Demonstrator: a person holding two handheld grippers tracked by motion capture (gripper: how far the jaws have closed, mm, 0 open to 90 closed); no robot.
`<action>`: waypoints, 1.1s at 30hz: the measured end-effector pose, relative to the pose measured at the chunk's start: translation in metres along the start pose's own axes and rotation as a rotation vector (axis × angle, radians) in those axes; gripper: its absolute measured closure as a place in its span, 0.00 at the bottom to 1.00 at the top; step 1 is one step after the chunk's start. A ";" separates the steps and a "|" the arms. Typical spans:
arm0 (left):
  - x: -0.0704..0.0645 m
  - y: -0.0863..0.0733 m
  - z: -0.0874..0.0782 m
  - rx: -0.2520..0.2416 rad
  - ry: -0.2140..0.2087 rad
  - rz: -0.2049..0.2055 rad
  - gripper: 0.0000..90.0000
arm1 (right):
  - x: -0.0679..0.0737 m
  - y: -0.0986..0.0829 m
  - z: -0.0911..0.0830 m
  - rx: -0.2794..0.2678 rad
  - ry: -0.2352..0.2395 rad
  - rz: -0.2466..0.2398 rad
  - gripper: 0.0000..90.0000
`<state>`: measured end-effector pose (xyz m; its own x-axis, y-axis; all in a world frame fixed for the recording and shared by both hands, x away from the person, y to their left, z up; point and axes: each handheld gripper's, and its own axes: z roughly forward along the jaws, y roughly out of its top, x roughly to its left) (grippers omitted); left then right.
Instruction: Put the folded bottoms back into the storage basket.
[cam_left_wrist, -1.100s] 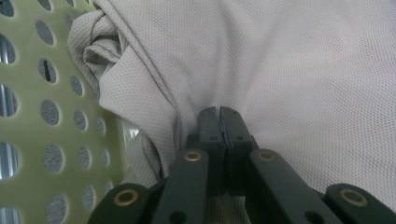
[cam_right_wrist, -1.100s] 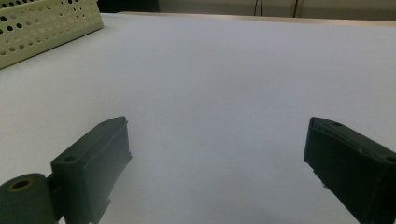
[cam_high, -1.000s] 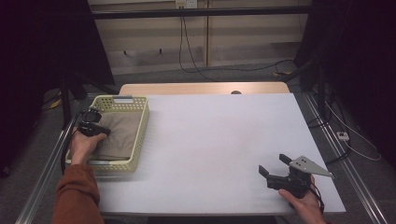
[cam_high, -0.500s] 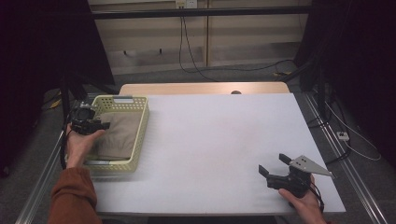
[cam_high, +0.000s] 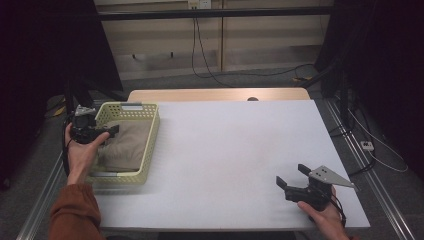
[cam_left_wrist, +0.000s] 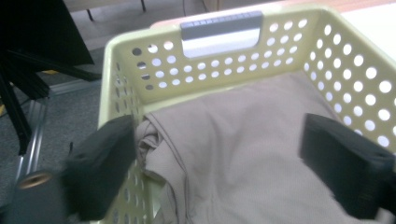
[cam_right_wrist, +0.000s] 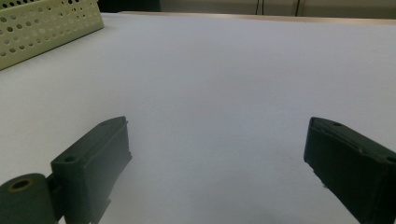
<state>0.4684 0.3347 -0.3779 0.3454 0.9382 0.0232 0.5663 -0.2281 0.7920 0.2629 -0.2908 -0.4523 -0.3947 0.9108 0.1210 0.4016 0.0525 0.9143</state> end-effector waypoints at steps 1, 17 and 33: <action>-0.001 0.000 -0.002 -0.015 -0.006 0.001 0.08 | 0.001 0.000 0.000 0.003 -0.002 -0.001 0.07; -0.004 -0.007 -0.033 -0.126 -0.012 -0.006 0.06 | 0.000 0.001 -0.001 -0.007 -0.009 0.002 0.07; -0.011 -0.016 -0.058 -0.174 -0.037 -0.028 0.06 | 0.000 0.000 -0.003 -0.009 -0.011 0.003 0.07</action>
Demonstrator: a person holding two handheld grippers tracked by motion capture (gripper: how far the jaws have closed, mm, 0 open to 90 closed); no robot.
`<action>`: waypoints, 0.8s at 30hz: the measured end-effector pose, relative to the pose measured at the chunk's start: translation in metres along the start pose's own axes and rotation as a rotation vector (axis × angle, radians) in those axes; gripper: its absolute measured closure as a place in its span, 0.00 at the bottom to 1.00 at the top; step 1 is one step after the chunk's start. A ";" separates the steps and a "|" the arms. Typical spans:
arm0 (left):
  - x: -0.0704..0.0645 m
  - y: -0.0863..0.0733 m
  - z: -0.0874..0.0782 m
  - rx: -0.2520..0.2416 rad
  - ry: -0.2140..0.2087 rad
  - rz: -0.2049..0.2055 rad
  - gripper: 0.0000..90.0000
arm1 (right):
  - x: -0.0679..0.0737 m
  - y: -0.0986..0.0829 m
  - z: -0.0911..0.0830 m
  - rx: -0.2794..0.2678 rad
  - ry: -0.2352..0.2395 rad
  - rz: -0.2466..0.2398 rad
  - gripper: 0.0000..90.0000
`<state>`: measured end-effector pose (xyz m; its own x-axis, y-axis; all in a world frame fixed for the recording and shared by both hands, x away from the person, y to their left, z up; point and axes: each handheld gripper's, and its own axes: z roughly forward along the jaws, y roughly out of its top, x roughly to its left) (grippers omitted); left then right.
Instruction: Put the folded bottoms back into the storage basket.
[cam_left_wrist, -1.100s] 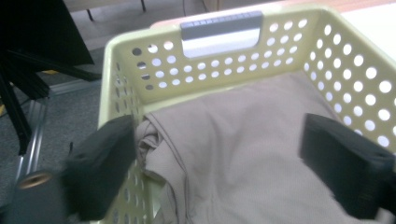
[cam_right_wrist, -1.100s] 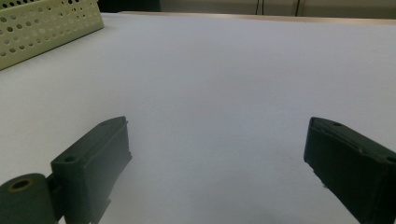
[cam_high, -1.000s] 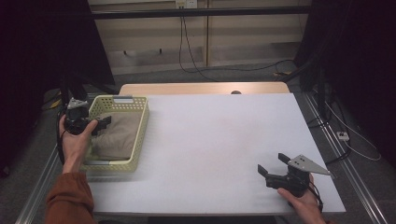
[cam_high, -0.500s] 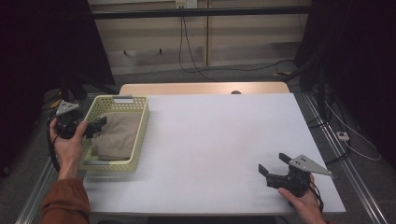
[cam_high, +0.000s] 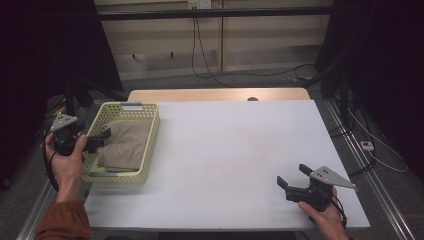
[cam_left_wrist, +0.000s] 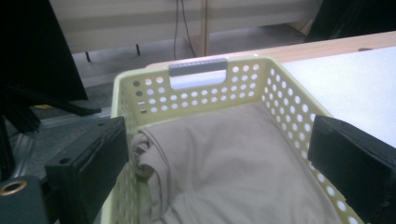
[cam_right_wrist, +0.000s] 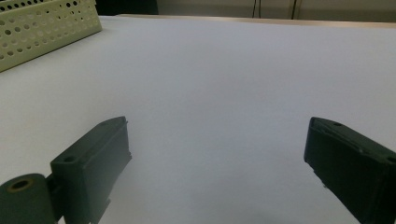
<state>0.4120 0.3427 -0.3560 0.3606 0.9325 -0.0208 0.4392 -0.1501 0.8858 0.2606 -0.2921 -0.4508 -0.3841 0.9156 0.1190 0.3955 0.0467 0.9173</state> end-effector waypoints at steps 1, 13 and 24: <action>-0.001 -0.001 -0.001 0.005 0.006 0.002 0.06 | 0.000 0.000 0.000 0.000 -0.001 0.000 0.07; -0.014 -0.007 -0.008 0.006 -0.010 0.033 0.06 | 0.000 0.000 0.001 0.000 -0.003 -0.002 0.07; -0.030 -0.012 -0.016 -0.007 -0.044 0.064 0.06 | 0.000 0.000 0.000 -0.001 -0.002 0.000 0.07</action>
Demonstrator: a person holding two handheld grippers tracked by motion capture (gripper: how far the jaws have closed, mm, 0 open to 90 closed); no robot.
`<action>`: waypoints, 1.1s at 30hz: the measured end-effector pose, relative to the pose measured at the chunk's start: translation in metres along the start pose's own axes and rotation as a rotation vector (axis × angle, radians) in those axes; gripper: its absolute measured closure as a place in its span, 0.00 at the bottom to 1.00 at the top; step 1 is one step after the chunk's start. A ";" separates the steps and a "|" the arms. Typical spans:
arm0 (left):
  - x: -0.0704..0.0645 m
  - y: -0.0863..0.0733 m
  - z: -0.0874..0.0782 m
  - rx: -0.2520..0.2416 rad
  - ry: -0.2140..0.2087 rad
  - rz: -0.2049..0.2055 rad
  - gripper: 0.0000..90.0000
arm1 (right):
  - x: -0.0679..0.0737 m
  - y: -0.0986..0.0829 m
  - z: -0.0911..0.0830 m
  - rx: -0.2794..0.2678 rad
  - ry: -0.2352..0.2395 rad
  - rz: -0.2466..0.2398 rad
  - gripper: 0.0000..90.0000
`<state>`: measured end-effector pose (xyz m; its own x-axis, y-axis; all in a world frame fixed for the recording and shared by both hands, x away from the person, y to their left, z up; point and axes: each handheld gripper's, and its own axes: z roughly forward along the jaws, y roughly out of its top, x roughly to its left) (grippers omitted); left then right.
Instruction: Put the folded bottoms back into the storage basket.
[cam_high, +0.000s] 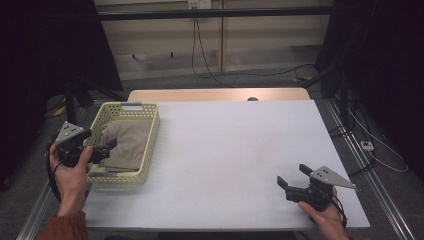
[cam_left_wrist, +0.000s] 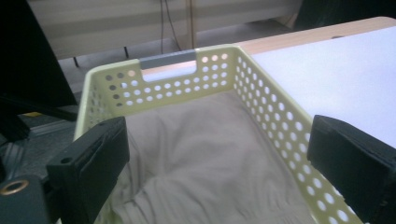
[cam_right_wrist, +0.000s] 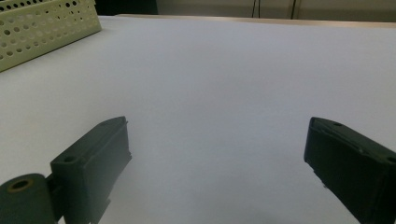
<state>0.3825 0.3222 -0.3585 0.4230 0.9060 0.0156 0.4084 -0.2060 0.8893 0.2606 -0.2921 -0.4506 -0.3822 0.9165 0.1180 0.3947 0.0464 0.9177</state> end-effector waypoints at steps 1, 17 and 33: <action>-0.002 0.000 -0.001 -0.001 -0.001 0.004 0.06 | 0.000 0.000 0.000 0.000 0.000 0.000 0.07; -0.021 0.001 -0.014 0.006 -0.025 0.060 0.06 | 0.000 0.000 0.000 0.000 0.000 0.000 0.07; -0.035 -0.009 -0.028 -0.021 -0.027 0.043 0.06 | 0.000 0.000 0.001 0.003 0.002 0.000 0.07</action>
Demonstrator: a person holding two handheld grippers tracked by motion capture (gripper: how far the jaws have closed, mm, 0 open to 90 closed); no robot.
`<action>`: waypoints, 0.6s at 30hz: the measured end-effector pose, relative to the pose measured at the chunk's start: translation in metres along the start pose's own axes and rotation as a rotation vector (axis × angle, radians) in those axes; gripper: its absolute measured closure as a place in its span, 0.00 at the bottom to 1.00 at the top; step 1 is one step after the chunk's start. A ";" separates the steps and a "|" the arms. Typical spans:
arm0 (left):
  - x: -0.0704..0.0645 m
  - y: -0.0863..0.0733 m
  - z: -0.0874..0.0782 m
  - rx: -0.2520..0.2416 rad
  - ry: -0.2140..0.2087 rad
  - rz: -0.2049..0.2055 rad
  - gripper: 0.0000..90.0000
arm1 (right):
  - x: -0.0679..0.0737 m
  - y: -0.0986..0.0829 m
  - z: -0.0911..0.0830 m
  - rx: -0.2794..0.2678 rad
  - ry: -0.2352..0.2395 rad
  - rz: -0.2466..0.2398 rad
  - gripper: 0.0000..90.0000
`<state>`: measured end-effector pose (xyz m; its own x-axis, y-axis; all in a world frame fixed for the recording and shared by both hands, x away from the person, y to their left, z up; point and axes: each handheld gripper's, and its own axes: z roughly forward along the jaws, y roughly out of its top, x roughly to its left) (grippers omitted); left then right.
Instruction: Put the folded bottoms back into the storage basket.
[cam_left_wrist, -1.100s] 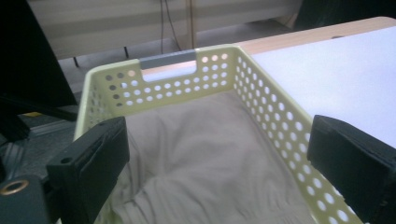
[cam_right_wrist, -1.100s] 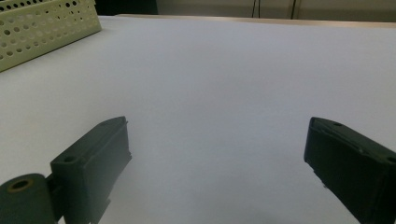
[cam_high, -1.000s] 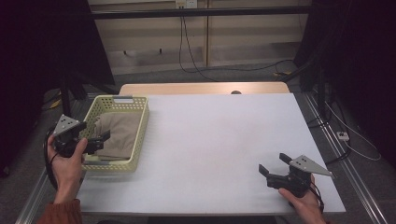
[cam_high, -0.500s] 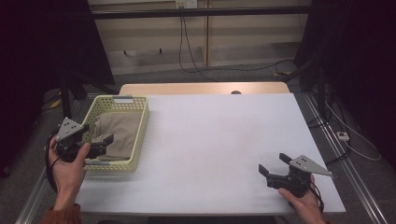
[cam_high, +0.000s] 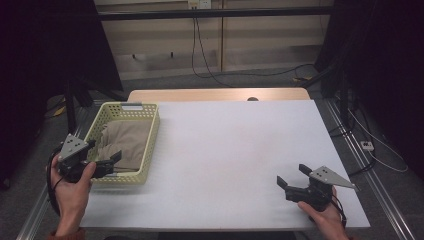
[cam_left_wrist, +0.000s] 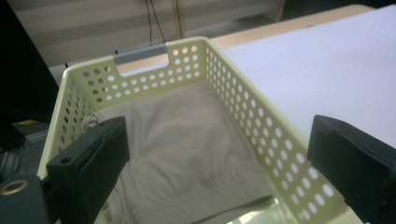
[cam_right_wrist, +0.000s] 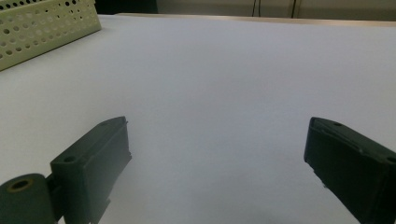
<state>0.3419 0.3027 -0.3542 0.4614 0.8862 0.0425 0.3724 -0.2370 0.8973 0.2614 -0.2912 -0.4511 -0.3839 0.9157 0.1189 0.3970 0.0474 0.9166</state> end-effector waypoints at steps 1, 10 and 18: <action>-0.002 0.001 0.000 -0.006 -0.007 -0.002 0.06 | 0.000 0.000 0.000 -0.001 -0.001 0.001 0.07; -0.025 0.009 0.010 -0.004 -0.057 0.032 0.06 | 0.000 0.000 0.000 -0.001 0.002 0.000 0.07; -0.048 0.010 0.023 0.006 -0.110 0.063 0.06 | 0.000 0.000 -0.001 -0.001 0.002 -0.001 0.07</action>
<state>0.3425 0.2488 -0.3570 0.5697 0.8203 0.0500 0.3448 -0.2938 0.8915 0.2610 -0.2917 -0.4508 -0.3861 0.9147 0.1191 0.3956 0.0476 0.9172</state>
